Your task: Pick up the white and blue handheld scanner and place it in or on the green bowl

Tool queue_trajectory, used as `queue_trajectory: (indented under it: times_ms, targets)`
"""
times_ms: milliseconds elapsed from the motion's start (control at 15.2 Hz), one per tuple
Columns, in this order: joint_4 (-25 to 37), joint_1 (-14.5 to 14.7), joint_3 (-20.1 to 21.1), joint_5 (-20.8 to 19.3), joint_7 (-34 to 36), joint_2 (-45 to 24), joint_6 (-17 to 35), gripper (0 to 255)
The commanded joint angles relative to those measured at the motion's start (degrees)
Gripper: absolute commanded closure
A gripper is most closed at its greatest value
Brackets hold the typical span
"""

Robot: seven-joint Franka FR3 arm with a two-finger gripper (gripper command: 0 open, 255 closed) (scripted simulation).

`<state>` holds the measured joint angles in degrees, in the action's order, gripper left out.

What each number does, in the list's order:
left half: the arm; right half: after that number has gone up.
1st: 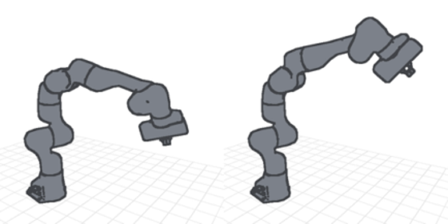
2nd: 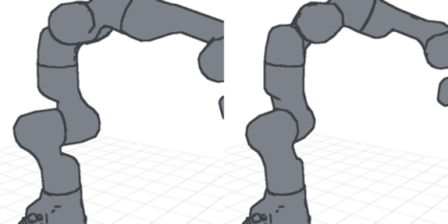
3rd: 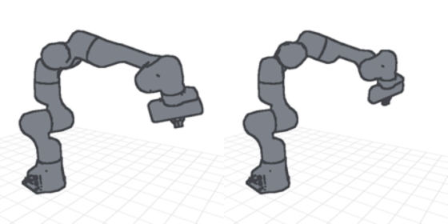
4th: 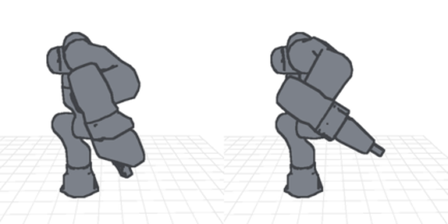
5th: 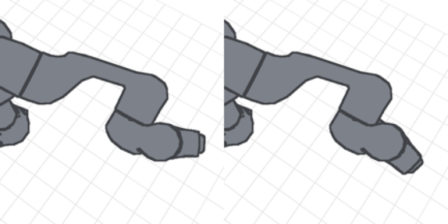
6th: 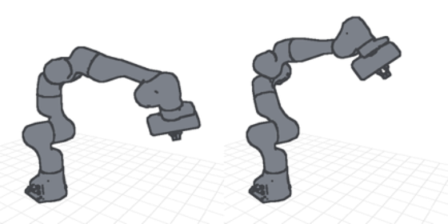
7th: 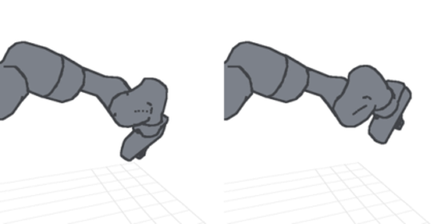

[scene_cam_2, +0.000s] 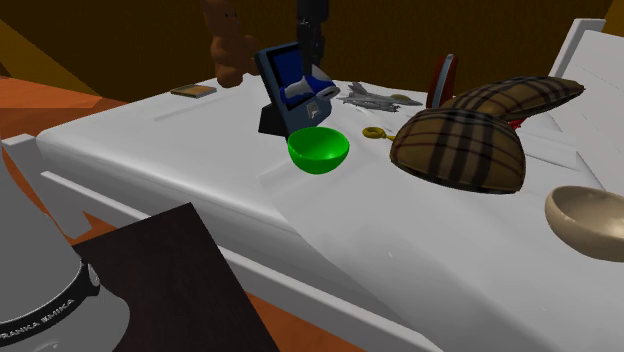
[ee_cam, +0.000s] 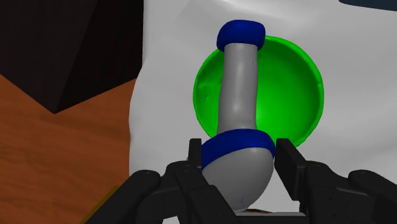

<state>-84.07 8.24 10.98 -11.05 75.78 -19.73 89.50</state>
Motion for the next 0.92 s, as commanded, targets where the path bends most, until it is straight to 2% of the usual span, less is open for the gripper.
queue_trajectory:
  times_ms: [0, 594, 858]
  targets:
    - [-1.55, -0.09, -0.03, -0.04, 0.19, -0.1, 1.69, 255]
    - [-7.0, -0.29, -0.17, -0.38, 1.14, -1.19, 8.13, 255]
    - [-7.0, -0.29, -0.17, -0.38, 1.14, -1.19, 8.13, 255]
